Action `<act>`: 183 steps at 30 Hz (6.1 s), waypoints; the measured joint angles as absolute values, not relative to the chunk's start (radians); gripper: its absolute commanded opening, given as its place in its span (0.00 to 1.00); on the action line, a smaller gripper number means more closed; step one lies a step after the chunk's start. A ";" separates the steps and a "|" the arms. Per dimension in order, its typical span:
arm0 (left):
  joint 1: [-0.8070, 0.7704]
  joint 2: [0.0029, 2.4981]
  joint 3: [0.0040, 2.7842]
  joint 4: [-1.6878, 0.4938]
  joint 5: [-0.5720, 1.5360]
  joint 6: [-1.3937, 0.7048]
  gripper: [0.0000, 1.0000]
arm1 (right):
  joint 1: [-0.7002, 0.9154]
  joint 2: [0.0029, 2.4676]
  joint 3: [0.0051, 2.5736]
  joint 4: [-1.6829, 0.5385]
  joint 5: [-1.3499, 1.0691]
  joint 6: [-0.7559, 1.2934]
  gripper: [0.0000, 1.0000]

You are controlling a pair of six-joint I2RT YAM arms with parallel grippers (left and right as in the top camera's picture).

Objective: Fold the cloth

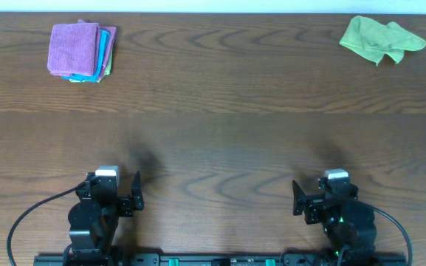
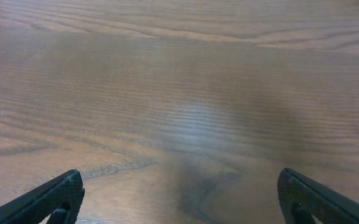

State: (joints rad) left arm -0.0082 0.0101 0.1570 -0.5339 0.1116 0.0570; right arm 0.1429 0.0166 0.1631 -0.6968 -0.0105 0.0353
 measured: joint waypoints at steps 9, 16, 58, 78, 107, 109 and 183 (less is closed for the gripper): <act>-0.008 0.010 0.157 -0.534 0.112 0.057 0.95 | 0.143 0.017 0.163 -0.697 -0.010 0.035 0.99; -0.008 0.010 0.157 -0.534 0.112 0.057 0.95 | 0.143 0.017 0.163 -0.697 -0.010 0.035 0.99; -0.008 0.010 0.157 -0.534 0.112 0.057 0.96 | 0.143 0.017 0.160 -0.553 -0.094 0.162 0.99; -0.008 0.010 0.157 -0.534 0.112 0.057 0.96 | 0.086 0.601 0.186 0.145 -0.058 0.500 0.99; -0.008 0.010 0.157 -0.534 0.112 0.057 0.95 | -0.167 1.711 1.342 -0.479 -0.017 0.325 0.99; -0.008 0.010 0.157 -0.534 0.112 0.057 0.95 | -0.167 1.710 1.349 -0.459 -0.013 0.324 0.99; -0.008 0.010 0.157 -0.534 0.112 0.057 0.95 | -0.223 2.492 1.886 0.191 0.028 0.283 0.72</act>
State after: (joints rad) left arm -0.0082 0.0101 0.1570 -0.5339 0.1116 0.0570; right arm -0.2234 2.4924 1.8858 0.1905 0.0277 0.2829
